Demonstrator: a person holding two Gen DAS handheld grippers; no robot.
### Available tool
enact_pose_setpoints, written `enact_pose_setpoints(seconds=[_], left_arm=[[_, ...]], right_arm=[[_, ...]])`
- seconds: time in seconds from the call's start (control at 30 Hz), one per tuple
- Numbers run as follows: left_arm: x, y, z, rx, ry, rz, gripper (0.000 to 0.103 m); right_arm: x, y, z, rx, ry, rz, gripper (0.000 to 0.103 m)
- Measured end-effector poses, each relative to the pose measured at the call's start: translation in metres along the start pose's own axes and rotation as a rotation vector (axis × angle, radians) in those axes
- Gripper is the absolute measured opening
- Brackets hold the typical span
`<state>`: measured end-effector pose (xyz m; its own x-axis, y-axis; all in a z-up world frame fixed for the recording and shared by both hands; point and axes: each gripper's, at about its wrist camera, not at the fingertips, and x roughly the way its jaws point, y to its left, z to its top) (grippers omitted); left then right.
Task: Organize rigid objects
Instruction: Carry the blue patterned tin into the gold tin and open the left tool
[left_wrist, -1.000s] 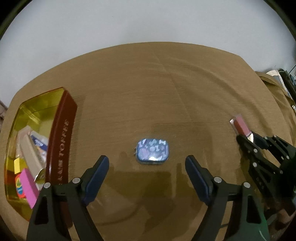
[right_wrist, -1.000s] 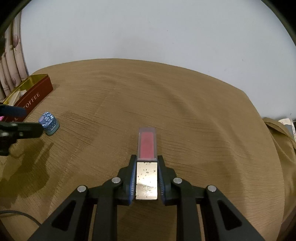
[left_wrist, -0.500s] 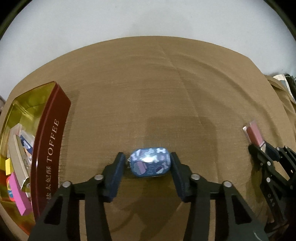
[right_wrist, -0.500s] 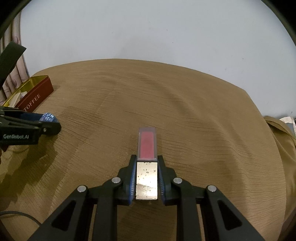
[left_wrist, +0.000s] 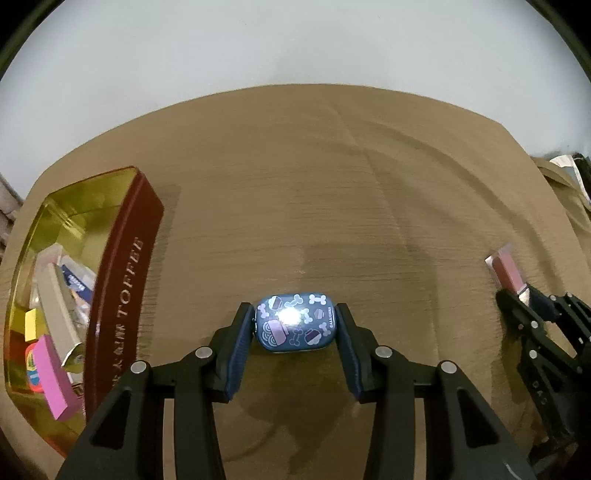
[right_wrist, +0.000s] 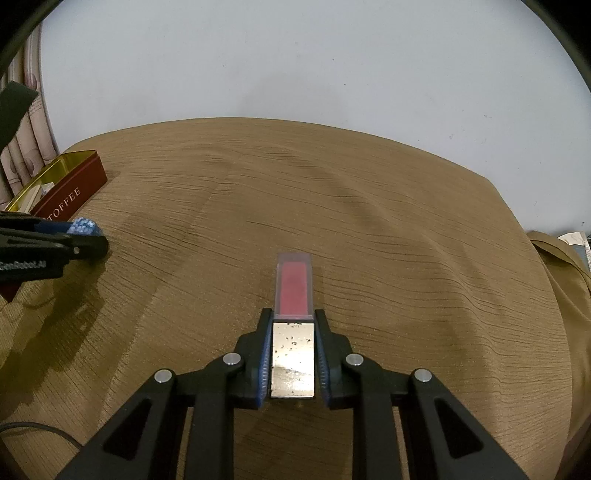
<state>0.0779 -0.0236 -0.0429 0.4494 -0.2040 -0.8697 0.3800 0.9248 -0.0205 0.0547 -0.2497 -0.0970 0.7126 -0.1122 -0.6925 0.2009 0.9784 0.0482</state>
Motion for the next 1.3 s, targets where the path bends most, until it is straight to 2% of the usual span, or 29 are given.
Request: enact_pose_setpoints(seconds=[0.17, 0.37, 0.6, 0.8, 1.07, 1.3], left_arm=[[-0.016, -0.004, -0.004, 0.012, -0.025, 0.012, 0.04], [-0.035, 0.01, -0.004, -0.015, -0.041, 0.005, 0.04], [-0.063, 0.044, -0.003, -0.069, -0.081, 0.052, 0.04], [-0.082, 0.091, -0.003, -0.141, -0.105, 0.117, 0.04], [-0.083, 0.14, -0.007, -0.21, -0.092, 0.196, 0.04], [-0.075, 0.164, -0.011, -0.257, -0.064, 0.245, 0.04]], right_arm=[[-0.001, 0.0, 0.0, 0.002, 0.0, 0.001, 0.021], [0.0, 0.0, 0.0, 0.003, 0.0, 0.001, 0.021], [0.0, 0.0, 0.0, 0.002, 0.0, 0.001, 0.021], [0.0, 0.0, 0.0, 0.003, 0.0, 0.001, 0.021], [0.0, 0.0, 0.0, 0.0, 0.0, -0.001, 0.021], [0.0, 0.0, 0.0, -0.001, 0.0, -0.002, 0.021]])
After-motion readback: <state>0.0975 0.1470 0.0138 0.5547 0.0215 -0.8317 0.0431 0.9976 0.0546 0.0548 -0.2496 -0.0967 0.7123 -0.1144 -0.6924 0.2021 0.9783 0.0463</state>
